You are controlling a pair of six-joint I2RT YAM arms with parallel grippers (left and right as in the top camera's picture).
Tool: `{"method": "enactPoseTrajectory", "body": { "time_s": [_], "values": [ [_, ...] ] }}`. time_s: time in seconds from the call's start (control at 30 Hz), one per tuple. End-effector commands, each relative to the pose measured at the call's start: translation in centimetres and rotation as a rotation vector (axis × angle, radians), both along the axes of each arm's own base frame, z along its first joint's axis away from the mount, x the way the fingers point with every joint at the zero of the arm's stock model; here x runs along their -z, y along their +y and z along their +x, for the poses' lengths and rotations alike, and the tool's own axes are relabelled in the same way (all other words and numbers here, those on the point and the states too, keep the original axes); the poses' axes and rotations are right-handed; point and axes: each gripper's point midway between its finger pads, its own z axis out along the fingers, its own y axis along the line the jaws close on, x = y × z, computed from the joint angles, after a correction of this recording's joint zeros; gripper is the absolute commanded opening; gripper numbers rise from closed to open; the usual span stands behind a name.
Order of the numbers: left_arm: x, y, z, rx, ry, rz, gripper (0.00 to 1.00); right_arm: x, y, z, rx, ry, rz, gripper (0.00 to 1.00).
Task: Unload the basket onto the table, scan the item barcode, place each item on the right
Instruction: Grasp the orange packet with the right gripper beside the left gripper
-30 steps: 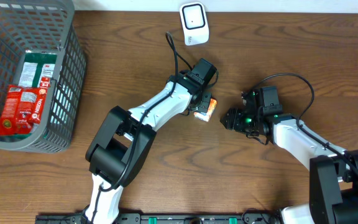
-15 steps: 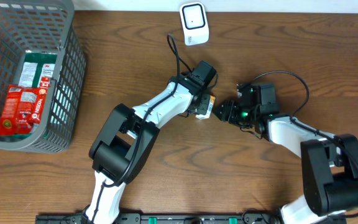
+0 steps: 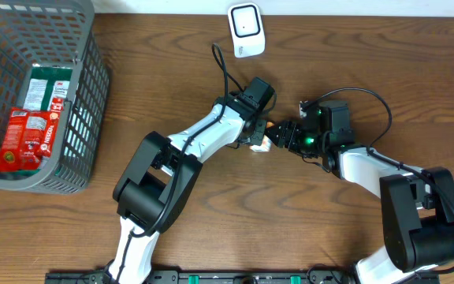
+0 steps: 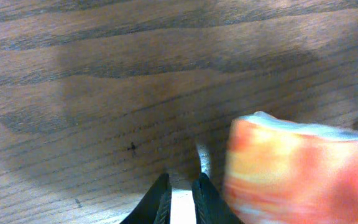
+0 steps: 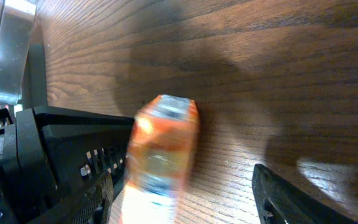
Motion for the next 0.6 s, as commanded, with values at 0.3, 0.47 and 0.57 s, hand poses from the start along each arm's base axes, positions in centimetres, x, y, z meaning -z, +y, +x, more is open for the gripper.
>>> {"method": "enactPoseTrajectory", "body": {
  "time_s": [0.3,0.47,0.57],
  "values": [
    [0.7,0.4,-0.3,0.010,0.010,0.021,0.17,1.2,1.2,-0.6,0.009,0.009,-0.082,0.63],
    [-2.2,-0.2,0.3,0.009,0.012,-0.074,0.17,0.6,1.2,-0.8,-0.027,0.010,-0.028,0.68],
    [-4.6,0.4,1.4,-0.014,-0.031,-0.104,0.17,0.3,0.7,-0.9,-0.050,0.009,0.005,0.69]
  ]
}}
